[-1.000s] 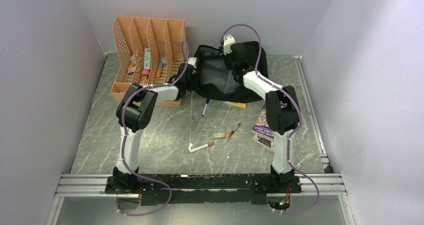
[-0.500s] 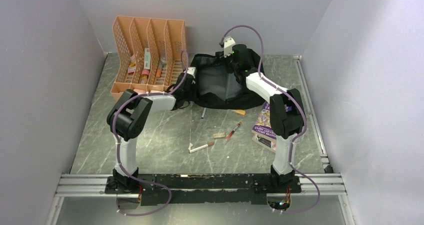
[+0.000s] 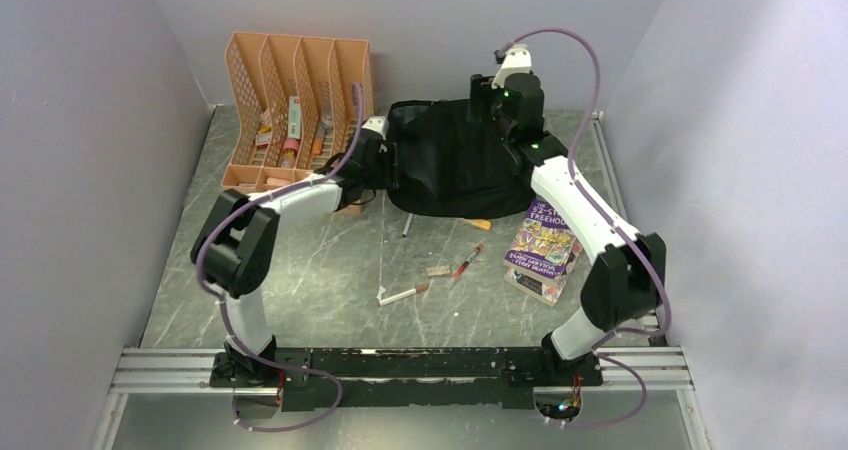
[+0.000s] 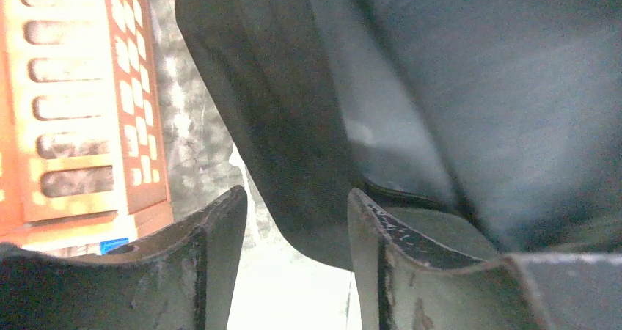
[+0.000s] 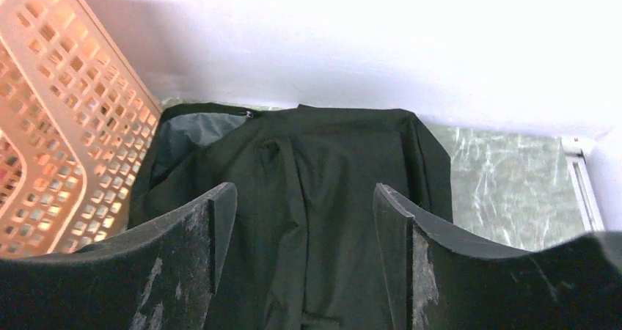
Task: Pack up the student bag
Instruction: Place the student bag at the center of the board, then adjust the student bag at the center of the board.
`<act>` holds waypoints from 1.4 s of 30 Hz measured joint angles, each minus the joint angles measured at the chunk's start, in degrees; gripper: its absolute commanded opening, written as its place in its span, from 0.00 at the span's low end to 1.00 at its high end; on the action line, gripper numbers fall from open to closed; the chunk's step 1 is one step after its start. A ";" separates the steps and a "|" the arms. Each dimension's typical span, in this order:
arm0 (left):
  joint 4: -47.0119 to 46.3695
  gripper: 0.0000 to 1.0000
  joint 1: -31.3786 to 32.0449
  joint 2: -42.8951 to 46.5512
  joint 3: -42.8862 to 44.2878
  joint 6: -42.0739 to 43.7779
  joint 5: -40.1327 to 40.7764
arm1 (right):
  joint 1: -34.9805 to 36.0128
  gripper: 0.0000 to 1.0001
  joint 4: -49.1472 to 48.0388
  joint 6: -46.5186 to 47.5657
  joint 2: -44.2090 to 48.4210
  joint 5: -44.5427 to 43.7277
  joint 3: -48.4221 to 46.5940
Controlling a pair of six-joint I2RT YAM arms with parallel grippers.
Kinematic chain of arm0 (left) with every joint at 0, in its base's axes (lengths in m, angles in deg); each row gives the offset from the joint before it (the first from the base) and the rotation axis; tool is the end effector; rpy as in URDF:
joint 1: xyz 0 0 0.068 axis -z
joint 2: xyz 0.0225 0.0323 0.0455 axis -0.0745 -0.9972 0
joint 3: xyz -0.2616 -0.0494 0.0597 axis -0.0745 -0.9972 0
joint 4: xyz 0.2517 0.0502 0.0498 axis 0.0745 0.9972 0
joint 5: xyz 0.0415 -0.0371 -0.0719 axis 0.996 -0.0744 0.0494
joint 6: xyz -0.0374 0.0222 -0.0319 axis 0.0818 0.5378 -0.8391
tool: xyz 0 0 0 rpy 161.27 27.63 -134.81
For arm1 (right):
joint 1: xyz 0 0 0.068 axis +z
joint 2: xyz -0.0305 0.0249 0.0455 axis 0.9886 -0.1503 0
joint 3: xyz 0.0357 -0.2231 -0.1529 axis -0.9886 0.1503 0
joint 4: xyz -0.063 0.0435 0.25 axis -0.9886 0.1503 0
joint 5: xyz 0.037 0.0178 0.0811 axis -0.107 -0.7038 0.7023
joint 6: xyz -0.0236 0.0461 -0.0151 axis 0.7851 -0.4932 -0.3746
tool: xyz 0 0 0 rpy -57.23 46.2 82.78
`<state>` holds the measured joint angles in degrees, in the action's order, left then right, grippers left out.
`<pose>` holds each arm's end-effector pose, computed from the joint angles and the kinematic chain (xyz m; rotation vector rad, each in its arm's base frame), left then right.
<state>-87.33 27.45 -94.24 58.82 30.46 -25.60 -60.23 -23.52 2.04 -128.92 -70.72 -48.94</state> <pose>0.3582 -0.2161 0.1998 0.0993 2.2067 -0.3992 0.3713 0.1352 0.3665 -0.1688 1.7519 0.0741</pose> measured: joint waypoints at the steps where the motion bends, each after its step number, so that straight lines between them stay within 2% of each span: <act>1: 0.33 0.61 0.00 1.60 -0.31 -0.22 0.28 | -0.07 0.72 0.44 -1.53 2.29 -0.68 1.11; 6: 0.52 0.63 -0.04 8.81 -3.32 -1.38 1.77 | -0.17 0.67 3.45 -7.85 7.56 -2.54 5.64; 9: 0.57 0.60 -0.42 10.16 -4.83 -1.68 2.08 | -0.26 0.70 5.05 -10.73 8.11 -1.40 9.03; 13: 1.70 0.58 -1.22 9.90 -6.62 -2.51 2.12 | -0.35 0.72 7.15 -12.81 6.71 4.68 10.71; 16: 2.36 0.56 -2.10 10.40 -8.13 -3.43 2.32 | 0.15 0.78 7.30 -13.29 4.90 9.31 10.16; 25: 4.26 0.54 -7.02 17.35 -10.47 -5.99 2.23 | 8.92 0.80 10.08 -6.99 -12.68 17.25 -4.50; 33: 5.16 0.53 -8.74 20.81 -12.83 -6.36 1.46 | 13.25 0.80 16.35 0.48 -26.77 13.33 -19.52; 37: 5.42 0.52 -9.27 21.00 -13.46 -6.38 0.98 | 14.53 0.72 19.12 4.09 -31.30 8.81 -24.87; 39: 5.44 0.52 -9.44 21.00 -13.57 -6.38 0.50 | 14.99 0.62 19.96 5.33 -32.85 6.54 -26.45; 42: 5.42 0.52 -9.46 21.03 -13.70 -6.36 -0.07 | 15.45 0.42 21.35 7.02 -34.69 2.91 -28.24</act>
<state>-81.91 17.99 -73.22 45.12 24.10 -25.67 -44.78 -2.17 9.06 -163.61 -67.81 -77.18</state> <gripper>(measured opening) 0.525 0.582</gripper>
